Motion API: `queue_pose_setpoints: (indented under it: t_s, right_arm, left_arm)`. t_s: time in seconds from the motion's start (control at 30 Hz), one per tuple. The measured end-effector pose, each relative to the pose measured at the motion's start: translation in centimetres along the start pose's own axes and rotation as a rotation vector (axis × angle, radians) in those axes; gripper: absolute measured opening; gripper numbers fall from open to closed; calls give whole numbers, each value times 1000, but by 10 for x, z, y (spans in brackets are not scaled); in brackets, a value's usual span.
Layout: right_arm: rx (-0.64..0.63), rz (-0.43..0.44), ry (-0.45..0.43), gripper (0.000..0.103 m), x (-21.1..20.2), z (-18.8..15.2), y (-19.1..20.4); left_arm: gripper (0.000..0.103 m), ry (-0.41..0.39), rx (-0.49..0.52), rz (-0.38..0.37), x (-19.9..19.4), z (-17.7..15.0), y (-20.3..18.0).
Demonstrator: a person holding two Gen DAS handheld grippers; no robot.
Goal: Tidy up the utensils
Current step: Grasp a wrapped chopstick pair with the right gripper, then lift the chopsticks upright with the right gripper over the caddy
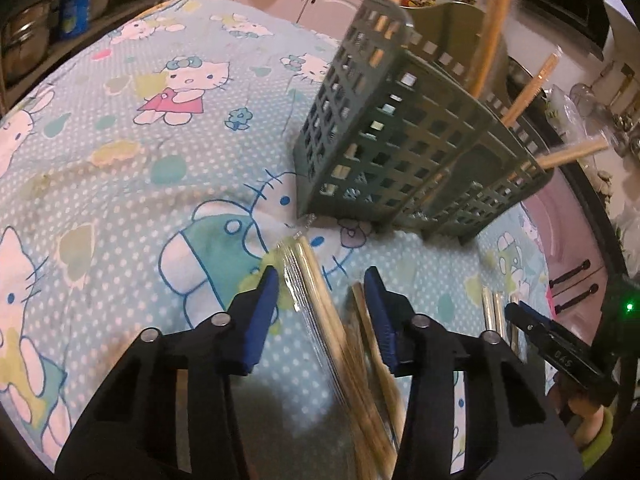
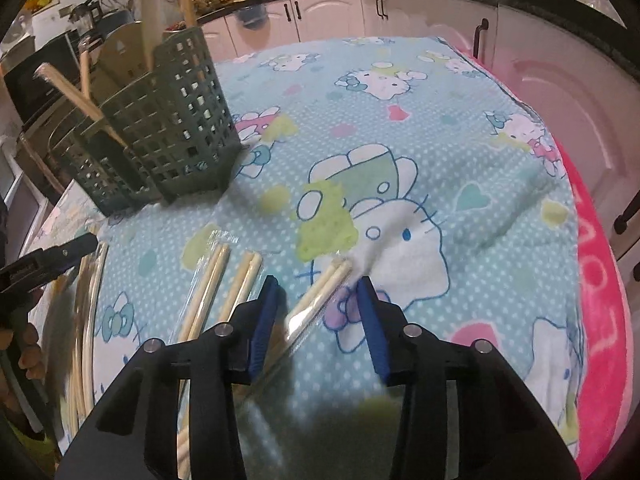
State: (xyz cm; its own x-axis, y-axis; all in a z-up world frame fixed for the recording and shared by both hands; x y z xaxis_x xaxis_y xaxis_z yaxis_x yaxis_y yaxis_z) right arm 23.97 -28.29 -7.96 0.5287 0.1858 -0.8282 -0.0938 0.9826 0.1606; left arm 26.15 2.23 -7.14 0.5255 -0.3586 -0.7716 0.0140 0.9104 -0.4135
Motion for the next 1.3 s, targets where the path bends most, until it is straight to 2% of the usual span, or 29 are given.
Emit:
queue_pose_setpoints:
  t_s: [0.13,0.2,0.33,0.83,1.3]
  right_arm:
    - [17,-7,-4,23,4,5,-6]
    - [32,5,-2,18,4,7,-11]
    - [50,29,-4,13,2,9,-15]
    - [37,85,-100,9,-46,9,-11]
    - [-70,145,-253,6,-110,29,28]
  left_arm:
    - [22,13,-27,2,4,10,7]
    - [13,17,-36,11,5,12,10]
    - [4,19,-46,-2,2,15,12]
    - [1,-107,57,-90,-67,21,-15]
    - [1,-229,155,-132,-113,38,-61]
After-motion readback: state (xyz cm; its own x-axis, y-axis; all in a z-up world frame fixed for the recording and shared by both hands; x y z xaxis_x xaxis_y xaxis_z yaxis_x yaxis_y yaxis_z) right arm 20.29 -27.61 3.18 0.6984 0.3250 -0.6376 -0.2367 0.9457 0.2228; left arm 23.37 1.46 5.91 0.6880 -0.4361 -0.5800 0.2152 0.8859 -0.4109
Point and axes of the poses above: each gripper's, at about its wrist camera, not at the fingertips, and x roughly the way its jaws point, y to its left, z to its top, the point moved 1 cm from there along x, roughly the way its jaws point, and after that the axes turned 3 degrees about y, right-handed, at the moved point
